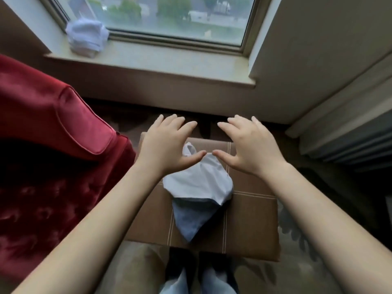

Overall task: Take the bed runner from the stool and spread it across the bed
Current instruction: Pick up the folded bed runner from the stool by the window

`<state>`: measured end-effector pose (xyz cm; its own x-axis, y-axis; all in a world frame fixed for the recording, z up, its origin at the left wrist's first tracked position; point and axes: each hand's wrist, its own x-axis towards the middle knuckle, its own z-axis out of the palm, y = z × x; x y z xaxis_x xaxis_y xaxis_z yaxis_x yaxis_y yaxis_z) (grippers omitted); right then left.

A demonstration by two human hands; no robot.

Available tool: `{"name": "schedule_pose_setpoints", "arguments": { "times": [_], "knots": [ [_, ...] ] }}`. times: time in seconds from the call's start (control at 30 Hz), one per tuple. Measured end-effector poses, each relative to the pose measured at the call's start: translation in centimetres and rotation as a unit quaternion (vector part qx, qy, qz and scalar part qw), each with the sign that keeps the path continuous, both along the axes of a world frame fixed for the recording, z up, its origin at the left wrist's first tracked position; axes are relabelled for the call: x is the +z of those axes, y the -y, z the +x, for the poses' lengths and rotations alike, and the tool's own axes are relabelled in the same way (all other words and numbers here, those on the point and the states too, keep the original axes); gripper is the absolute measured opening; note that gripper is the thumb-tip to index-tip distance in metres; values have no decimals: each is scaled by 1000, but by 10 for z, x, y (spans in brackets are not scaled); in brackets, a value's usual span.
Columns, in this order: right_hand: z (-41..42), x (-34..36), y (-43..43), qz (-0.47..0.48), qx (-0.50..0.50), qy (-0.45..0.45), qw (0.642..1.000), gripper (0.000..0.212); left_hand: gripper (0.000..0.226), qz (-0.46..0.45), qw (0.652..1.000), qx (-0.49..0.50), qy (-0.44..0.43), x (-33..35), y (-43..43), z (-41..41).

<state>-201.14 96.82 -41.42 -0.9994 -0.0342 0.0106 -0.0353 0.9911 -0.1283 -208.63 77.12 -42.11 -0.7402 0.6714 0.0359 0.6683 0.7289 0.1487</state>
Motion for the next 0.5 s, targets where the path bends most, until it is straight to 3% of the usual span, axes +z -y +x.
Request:
{"name": "schedule_pose_setpoints", "arguments": {
  "times": [0.2,0.5],
  "knots": [
    [16,-91,3,-15,5,35,999,70,74,18,999,-12,32,-79,-4,14],
    [38,-198,11,-24,11,131,991,86,77,-35,994,14,98,-189,13,40]
  ]
}}
